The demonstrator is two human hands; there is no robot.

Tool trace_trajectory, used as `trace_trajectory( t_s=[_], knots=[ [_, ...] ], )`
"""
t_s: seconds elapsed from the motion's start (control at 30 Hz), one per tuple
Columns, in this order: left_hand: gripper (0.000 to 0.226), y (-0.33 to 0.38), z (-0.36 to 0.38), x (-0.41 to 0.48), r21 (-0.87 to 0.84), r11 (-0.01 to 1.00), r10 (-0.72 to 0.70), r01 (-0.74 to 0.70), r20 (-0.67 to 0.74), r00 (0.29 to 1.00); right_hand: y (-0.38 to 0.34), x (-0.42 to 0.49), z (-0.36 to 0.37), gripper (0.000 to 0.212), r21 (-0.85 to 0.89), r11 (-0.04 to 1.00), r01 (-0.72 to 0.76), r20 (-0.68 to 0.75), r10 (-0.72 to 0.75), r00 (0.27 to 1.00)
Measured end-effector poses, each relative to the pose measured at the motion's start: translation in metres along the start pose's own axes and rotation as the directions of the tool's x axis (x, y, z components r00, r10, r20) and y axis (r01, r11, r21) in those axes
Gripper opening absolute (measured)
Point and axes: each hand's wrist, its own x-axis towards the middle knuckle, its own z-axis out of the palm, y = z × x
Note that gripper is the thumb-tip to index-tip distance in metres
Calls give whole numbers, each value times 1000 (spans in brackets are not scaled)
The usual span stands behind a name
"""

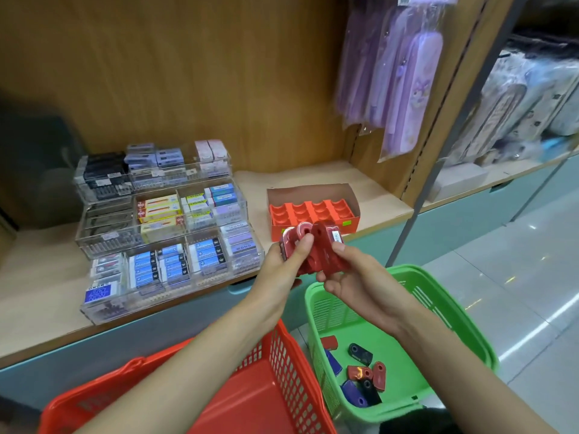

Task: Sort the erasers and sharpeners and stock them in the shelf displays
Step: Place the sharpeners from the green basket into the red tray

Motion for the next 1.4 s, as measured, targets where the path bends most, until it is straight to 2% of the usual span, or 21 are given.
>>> trace_trajectory(
  t_s=[0.07,0.1,0.13,0.23,0.4,0.5,0.6,0.7,0.73,0.8,0.9,0.97,1.07,1.17,1.23,1.3,1.37,1.4],
  knots=[
    [62,-1,-7,15,-20,1000,2,-3,-59,998,-3,13,1,27,-242,968,57,-17,-63,998],
    [67,-1,-10,21,-26,1000,-1,-1,-93,996,-4,19,1,26,-369,926,76,-25,-92,995],
    [63,-2,-13,29,-26,1000,-5,2,-126,992,-4,25,1,25,-452,888,87,-24,-109,994],
    [27,-6,-19,47,-22,1000,-11,7,-191,982,-2,42,0,22,-546,833,85,-6,-106,994],
    [31,-13,-22,60,15,1000,6,-3,-196,981,8,64,-13,14,-656,751,73,-122,-201,972],
    [16,-5,-31,72,-9,1000,3,-6,-261,965,1,86,-26,3,-705,704,81,-147,-258,955],
    [7,4,-45,85,3,1000,27,-28,-313,949,-11,129,-40,18,-806,588,60,-186,-348,919],
    [12,5,-55,96,11,999,54,-53,-334,941,-19,176,-41,21,-940,339,42,-85,-352,932],
    [17,4,-58,100,11,998,55,-54,-337,940,-19,191,-40,24,-956,290,50,-56,-348,936],
    [22,3,-62,107,2,998,53,-55,-351,935,-16,213,-36,33,-962,270,49,-47,-337,940],
    [25,-1,-66,115,-19,998,55,-66,-357,933,-9,236,-32,34,-970,231,78,-14,-371,928],
    [26,-4,-67,118,-22,997,56,-68,-354,934,-6,246,-32,32,-983,142,114,52,-381,923],
    [30,-7,-70,121,-27,998,49,-63,-365,930,-2,253,-35,28,-979,-48,200,205,-335,920],
    [30,-7,-71,123,-19,998,43,-54,-373,927,1,256,-34,25,-956,-172,236,278,-282,918],
    [28,-4,-71,122,-18,999,40,-50,-370,928,0,257,-32,30,-955,-191,227,273,-263,925],
    [27,0,-71,122,-34,998,31,-47,-366,930,0,253,-31,35,-959,-164,232,270,-275,923],
    [32,3,-71,122,-55,998,16,-38,-362,932,2,239,-28,35,-960,-84,268,280,-360,890],
    [34,5,-70,122,-67,997,6,-33,-361,932,4,229,-24,30,-960,-6,278,253,-433,865]
  ],
)
